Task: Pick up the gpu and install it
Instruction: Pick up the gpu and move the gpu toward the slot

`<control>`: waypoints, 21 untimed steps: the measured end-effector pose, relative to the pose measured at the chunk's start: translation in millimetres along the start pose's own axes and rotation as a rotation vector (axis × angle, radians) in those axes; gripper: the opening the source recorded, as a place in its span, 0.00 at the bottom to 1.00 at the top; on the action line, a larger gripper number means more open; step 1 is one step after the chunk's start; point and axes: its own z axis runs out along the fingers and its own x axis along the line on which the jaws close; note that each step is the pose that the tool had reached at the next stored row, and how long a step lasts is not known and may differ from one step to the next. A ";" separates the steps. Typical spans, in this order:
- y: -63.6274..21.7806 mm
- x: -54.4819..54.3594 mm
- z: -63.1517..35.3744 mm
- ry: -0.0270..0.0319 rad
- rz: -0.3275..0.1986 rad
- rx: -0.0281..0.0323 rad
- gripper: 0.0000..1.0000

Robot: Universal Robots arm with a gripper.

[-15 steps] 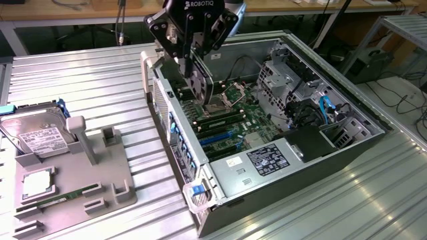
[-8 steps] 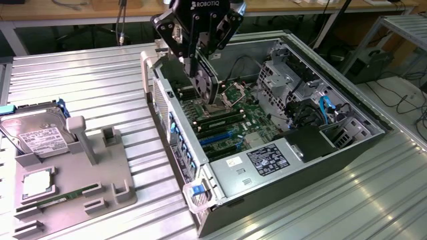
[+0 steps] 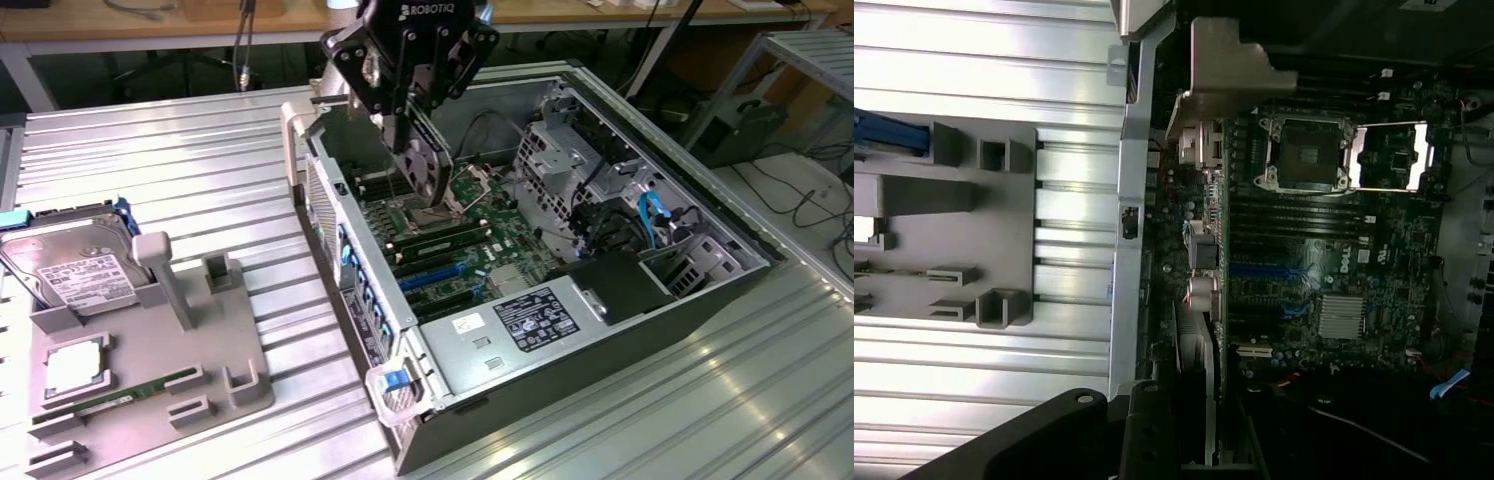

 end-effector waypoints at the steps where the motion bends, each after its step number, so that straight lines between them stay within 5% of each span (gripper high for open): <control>1: -0.1 -1.9 0.2 -0.0004 0.000 0.0000 0.27; 6: -1.4 -21.8 1.3 -0.0011 0.000 0.0001 0.27; 21: -3.3 -51.0 3.7 -0.0022 0.001 0.0002 0.27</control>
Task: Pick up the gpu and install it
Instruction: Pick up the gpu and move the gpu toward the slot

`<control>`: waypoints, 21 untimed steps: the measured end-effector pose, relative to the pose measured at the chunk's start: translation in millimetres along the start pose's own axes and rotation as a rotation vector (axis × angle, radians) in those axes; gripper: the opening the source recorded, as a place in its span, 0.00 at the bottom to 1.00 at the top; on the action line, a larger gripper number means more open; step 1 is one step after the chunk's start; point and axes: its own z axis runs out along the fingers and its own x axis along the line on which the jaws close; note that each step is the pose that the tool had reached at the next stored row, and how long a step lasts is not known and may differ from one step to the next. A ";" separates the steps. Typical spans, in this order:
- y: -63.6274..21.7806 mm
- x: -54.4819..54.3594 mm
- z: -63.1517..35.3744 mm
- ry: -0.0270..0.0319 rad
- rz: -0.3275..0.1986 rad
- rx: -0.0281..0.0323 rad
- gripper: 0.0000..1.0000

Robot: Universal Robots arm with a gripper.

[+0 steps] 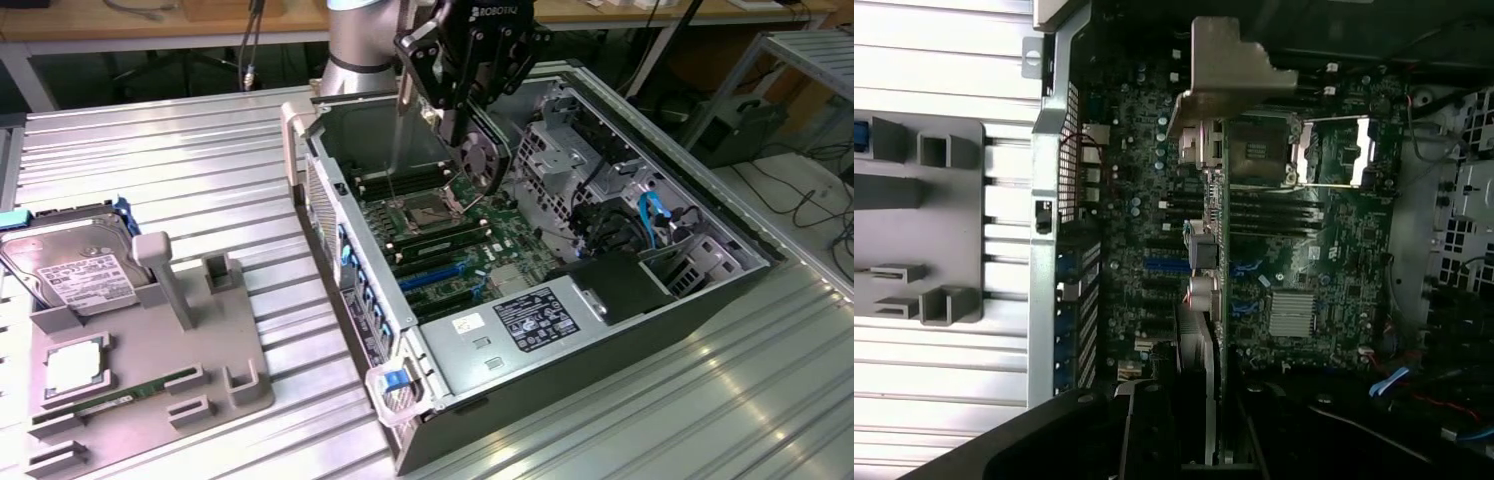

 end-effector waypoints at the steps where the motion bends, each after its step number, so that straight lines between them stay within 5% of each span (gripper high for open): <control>1: -0.2 -2.5 0.2 -0.0003 0.000 0.0000 0.27; 21: -2.2 -32.8 1.7 -0.0011 0.000 0.0000 0.27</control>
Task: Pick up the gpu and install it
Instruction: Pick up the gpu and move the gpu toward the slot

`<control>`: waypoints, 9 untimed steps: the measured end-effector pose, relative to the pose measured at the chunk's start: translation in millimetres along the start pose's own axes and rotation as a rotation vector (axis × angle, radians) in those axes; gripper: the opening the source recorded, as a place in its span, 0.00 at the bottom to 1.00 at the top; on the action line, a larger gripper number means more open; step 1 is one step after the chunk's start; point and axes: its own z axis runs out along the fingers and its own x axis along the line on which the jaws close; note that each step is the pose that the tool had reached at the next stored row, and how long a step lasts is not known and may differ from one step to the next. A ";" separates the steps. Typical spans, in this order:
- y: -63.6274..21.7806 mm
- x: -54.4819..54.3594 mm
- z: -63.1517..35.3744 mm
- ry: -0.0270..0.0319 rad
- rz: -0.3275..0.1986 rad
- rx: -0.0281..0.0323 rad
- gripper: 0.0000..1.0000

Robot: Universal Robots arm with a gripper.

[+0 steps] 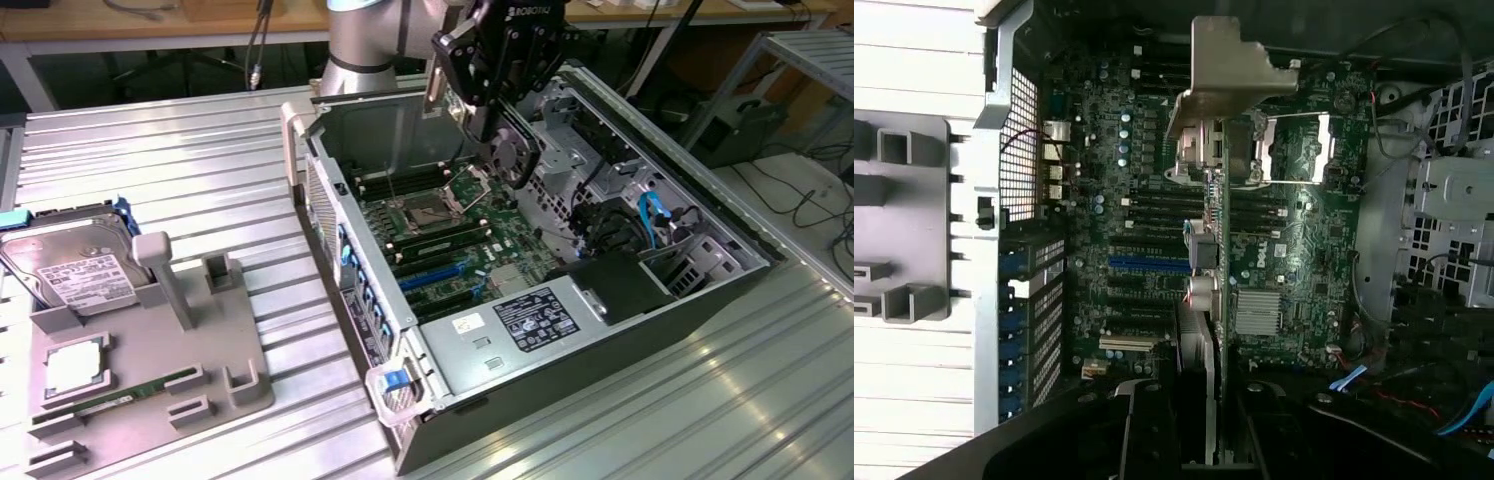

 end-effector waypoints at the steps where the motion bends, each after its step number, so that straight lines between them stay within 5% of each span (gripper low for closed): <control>1: -0.1 -2.2 0.1 -0.0002 0.000 0.0001 0.27; 9: -1.3 -23.4 1.3 -0.0011 0.004 0.0001 0.27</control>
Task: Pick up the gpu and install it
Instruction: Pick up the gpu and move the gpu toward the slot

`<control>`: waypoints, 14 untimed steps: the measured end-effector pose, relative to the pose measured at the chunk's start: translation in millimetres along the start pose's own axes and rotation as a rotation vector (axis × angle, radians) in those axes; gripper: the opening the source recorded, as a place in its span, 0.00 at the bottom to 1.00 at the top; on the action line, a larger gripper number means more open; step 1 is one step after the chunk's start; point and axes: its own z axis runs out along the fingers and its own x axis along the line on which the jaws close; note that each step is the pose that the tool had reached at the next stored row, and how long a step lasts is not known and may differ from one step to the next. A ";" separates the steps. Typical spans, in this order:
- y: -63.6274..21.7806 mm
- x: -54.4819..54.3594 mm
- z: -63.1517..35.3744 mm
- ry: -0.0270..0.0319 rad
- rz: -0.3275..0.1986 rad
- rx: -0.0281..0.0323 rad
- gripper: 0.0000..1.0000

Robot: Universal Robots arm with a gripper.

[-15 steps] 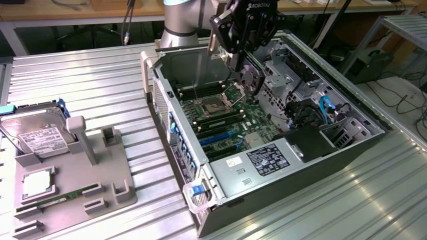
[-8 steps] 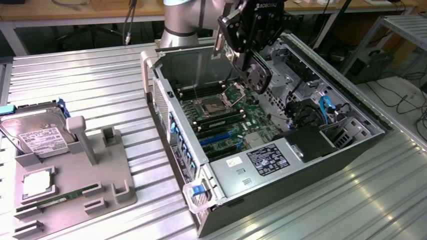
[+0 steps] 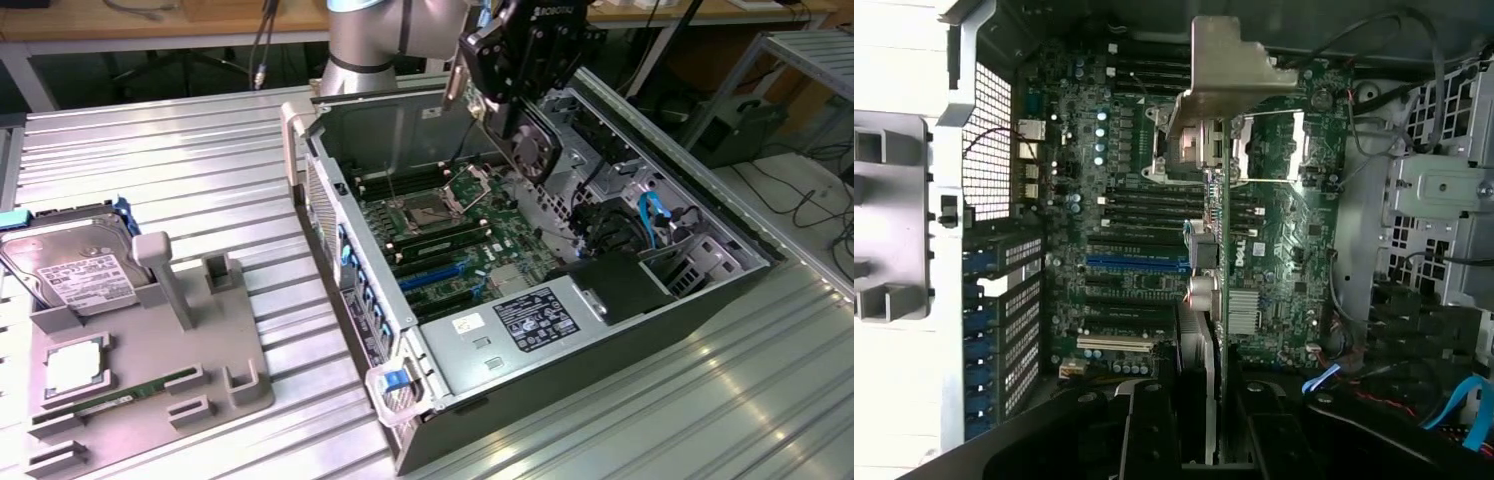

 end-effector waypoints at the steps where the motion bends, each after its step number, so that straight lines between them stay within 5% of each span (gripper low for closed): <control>1: -0.1 -2.7 0.2 0.0001 0.001 0.0000 0.27; 7: -0.4 -16.1 0.7 0.0004 0.007 0.0006 0.27; 14: -0.5 -17.1 0.8 0.0004 0.008 0.0012 0.27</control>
